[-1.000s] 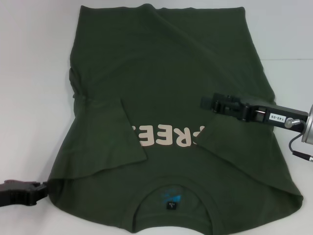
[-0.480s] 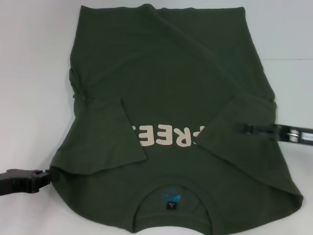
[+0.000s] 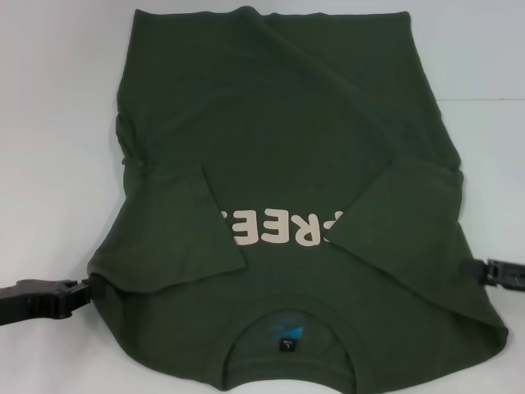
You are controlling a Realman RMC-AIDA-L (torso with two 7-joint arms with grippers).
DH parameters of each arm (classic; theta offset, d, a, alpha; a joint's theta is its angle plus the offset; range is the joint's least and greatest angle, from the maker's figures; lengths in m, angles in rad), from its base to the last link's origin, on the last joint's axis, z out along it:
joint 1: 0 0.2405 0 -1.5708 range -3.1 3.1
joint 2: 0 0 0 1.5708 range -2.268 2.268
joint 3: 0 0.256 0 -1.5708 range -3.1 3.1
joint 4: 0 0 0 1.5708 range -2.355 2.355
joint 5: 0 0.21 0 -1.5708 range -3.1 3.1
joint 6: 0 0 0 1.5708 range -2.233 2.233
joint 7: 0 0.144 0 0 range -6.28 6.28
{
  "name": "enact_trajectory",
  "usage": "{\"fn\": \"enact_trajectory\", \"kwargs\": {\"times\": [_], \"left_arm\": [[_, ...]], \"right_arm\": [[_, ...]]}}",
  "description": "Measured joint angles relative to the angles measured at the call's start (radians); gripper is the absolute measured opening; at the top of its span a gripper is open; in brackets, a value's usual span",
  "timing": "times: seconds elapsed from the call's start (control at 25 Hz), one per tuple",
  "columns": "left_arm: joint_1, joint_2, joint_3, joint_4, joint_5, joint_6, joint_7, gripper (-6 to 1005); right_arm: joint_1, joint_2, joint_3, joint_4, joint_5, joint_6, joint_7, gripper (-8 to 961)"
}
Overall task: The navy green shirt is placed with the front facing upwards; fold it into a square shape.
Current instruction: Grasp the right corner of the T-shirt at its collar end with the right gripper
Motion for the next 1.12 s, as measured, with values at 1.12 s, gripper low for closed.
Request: {"fn": "enact_trajectory", "kwargs": {"times": [1.12], "left_arm": [[-0.011,0.000,-0.002,-0.014,-0.004,-0.001,-0.002,33]], "right_arm": [[-0.059,-0.015,0.019,0.002,-0.118,0.008,0.047,877]]}}
